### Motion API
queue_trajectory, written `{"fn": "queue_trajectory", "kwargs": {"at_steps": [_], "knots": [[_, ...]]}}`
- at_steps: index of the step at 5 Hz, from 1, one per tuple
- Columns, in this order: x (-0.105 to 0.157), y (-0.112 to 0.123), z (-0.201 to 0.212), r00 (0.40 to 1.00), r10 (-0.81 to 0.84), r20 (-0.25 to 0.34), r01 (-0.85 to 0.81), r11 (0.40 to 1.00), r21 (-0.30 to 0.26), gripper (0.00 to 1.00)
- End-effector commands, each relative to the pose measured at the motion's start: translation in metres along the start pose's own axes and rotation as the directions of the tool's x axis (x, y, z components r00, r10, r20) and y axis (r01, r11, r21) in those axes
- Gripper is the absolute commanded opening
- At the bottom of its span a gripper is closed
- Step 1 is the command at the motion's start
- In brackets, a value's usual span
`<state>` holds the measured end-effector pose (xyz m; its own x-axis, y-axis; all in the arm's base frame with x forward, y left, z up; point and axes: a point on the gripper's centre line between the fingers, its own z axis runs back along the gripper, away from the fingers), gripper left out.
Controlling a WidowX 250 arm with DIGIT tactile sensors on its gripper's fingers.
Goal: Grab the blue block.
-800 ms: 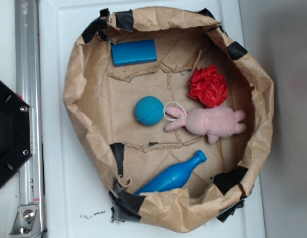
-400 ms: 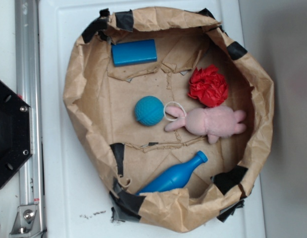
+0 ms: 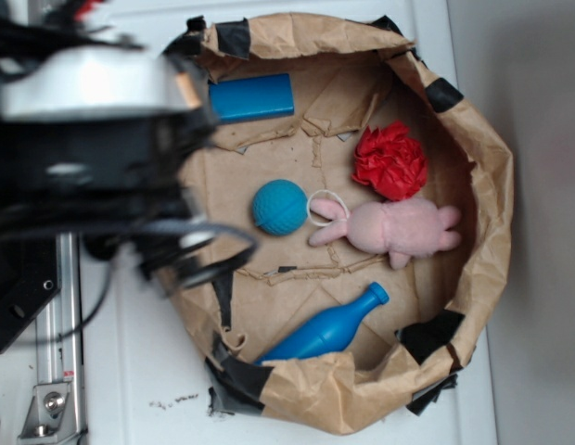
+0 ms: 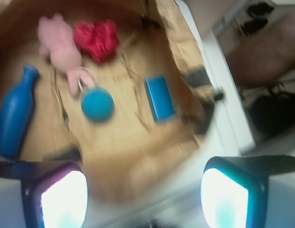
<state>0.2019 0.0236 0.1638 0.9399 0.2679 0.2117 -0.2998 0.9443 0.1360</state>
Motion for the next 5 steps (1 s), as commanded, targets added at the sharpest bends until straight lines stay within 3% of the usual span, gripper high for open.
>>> {"fn": "queue_trajectory", "kwargs": {"at_steps": [1,2,3,5], "knots": [[0.016,0.014,-0.053,0.997,0.071,-0.019,-0.072,0.995,-0.071,1.00],[0.017,0.003,-0.066,0.998,0.038,-0.044,-0.041,0.997,-0.070,1.00],[0.017,-0.021,-0.058,0.999,-0.036,-0.035,0.032,0.994,-0.109,1.00],[0.021,-0.039,-0.045,0.997,-0.078,0.012,0.078,0.989,-0.122,1.00]]}}
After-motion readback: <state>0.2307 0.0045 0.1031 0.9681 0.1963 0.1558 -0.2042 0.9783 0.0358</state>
